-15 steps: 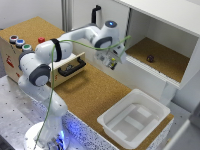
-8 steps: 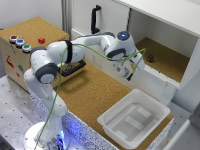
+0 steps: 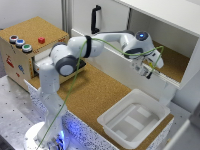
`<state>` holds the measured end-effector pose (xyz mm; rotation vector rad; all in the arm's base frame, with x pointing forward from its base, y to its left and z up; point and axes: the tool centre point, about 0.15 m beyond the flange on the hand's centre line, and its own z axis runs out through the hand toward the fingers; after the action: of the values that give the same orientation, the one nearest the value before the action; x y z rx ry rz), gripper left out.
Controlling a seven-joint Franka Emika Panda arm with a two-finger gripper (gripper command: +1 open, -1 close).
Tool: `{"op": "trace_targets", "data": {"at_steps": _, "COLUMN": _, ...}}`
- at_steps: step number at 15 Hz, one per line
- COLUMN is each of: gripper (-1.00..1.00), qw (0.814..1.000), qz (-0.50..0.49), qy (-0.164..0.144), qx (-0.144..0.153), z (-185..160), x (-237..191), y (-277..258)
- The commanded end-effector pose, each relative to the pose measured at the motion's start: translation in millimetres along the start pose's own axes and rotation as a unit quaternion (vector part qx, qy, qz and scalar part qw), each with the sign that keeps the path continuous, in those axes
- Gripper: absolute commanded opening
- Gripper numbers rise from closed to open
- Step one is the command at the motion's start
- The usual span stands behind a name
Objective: Place the grasped yellow block inside the right cabinet
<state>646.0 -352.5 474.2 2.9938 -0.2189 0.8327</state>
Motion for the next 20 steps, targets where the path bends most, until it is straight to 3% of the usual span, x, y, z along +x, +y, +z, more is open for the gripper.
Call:
{"op": "trace_targets", "data": {"at_steps": 1, "gripper": -1.00, "qw": 0.997, "qz": -0.024, "qy": -0.061, "qx": 0.052, "z": 30.1, "x": 59.3, "y": 4.7}}
{"op": "trace_targets", "data": {"at_steps": 2, "gripper": -1.00, "qw": 0.997, "qz": -0.034, "qy": -0.061, "qx": 0.044, "z": 33.3, "x": 59.4, "y": -0.1}}
{"op": "trace_targets", "data": {"at_steps": 3, "gripper": 1.00, "qw": 0.997, "qz": -0.038, "qy": -0.059, "qx": 0.033, "z": 35.6, "x": 57.2, "y": -3.1}}
{"op": "trace_targets", "data": {"at_steps": 6, "gripper": 1.00, "qw": 0.998, "qz": -0.048, "qy": -0.028, "qx": 0.005, "z": 22.2, "x": 46.9, "y": -12.9}}
{"op": "trace_targets", "data": {"at_steps": 9, "gripper": 1.00, "qw": 0.998, "qz": -0.050, "qy": 0.037, "qx": -0.009, "z": -22.3, "x": 34.1, "y": -25.7}}
{"op": "trace_targets", "data": {"at_steps": 11, "gripper": 1.00, "qw": 0.996, "qz": -0.071, "qy": 0.060, "qx": -0.016, "z": -55.1, "x": 19.4, "y": -39.9}}
{"op": "trace_targets", "data": {"at_steps": 13, "gripper": 1.00, "qw": 0.994, "qz": -0.081, "qy": 0.065, "qx": -0.014, "z": -81.0, "x": -3.6, "y": -53.3}}
{"op": "trace_targets", "data": {"at_steps": 20, "gripper": 1.00, "qw": 0.998, "qz": -0.055, "qy": 0.023, "qx": 0.009, "z": -138.1, "x": -137.4, "y": -100.8}}
